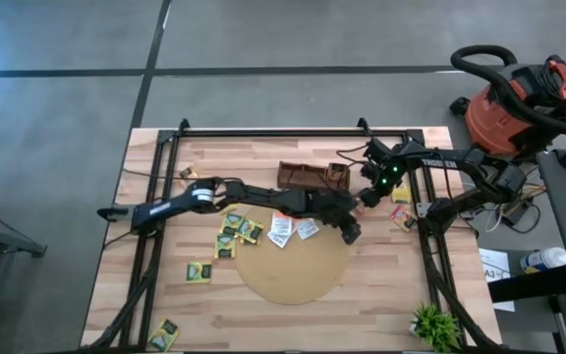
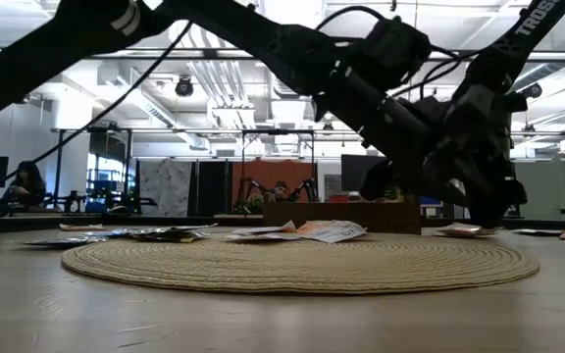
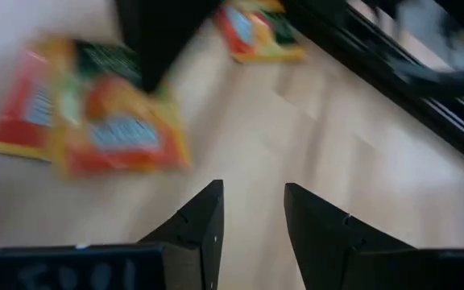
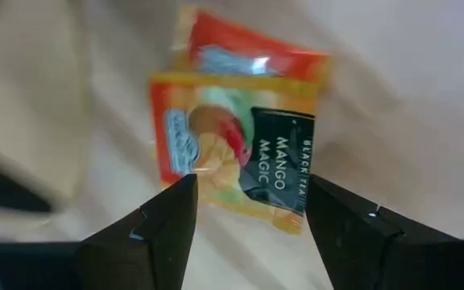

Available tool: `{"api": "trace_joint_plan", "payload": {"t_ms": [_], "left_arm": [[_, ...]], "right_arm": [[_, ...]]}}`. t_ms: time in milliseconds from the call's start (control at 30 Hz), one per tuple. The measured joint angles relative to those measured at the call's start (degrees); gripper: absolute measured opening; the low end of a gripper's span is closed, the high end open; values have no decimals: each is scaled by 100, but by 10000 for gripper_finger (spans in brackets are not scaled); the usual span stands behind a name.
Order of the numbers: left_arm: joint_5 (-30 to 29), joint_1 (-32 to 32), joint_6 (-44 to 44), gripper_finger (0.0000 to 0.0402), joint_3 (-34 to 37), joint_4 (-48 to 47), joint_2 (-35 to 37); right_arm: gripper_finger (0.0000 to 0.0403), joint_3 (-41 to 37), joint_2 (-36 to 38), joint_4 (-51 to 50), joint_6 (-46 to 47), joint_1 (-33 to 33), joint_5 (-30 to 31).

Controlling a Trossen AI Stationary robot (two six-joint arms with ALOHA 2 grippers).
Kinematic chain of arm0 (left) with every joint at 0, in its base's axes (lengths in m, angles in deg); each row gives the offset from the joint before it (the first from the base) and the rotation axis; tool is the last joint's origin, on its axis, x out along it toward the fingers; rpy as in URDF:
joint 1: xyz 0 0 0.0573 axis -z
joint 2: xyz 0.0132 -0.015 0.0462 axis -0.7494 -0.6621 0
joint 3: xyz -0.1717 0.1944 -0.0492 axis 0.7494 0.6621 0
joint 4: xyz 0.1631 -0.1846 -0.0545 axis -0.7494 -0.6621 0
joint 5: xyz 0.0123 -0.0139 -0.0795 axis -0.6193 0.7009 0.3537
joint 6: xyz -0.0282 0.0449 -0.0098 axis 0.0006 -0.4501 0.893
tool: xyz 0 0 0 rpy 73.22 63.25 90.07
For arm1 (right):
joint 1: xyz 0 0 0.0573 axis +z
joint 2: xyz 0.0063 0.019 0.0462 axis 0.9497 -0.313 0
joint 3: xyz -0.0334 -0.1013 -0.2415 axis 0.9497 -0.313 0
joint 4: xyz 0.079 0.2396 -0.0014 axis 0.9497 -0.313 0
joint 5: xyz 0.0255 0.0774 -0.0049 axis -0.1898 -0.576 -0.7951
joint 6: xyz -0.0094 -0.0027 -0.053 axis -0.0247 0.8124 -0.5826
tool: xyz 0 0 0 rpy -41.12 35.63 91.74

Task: Pick & Place Tea
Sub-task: Put the mango tea bag into the right section of the wooden organizer

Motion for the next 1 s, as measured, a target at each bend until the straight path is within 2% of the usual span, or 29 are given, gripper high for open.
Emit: {"api": "trace_joint_plan", "payload": {"t_ms": [167,367,533,733,1000], "left_arm": [[-614,-63,210,126,-13,-57,-93],[-645,-134,290,126,172,-101,-93],[-654,-140,298,126,255,-79,-93],[-689,-180,301,126,263,-32,-95],[-691,-242,286,126,263,17,-95]], "right_arm": [[221,-4,17,-10,-43,21,-68],[221,-4,17,-11,12,35,172],[214,-7,17,-11,3,37,73],[176,-7,24,-9,-36,102,-321],[118,-7,24,14,2,326,-326]]}}
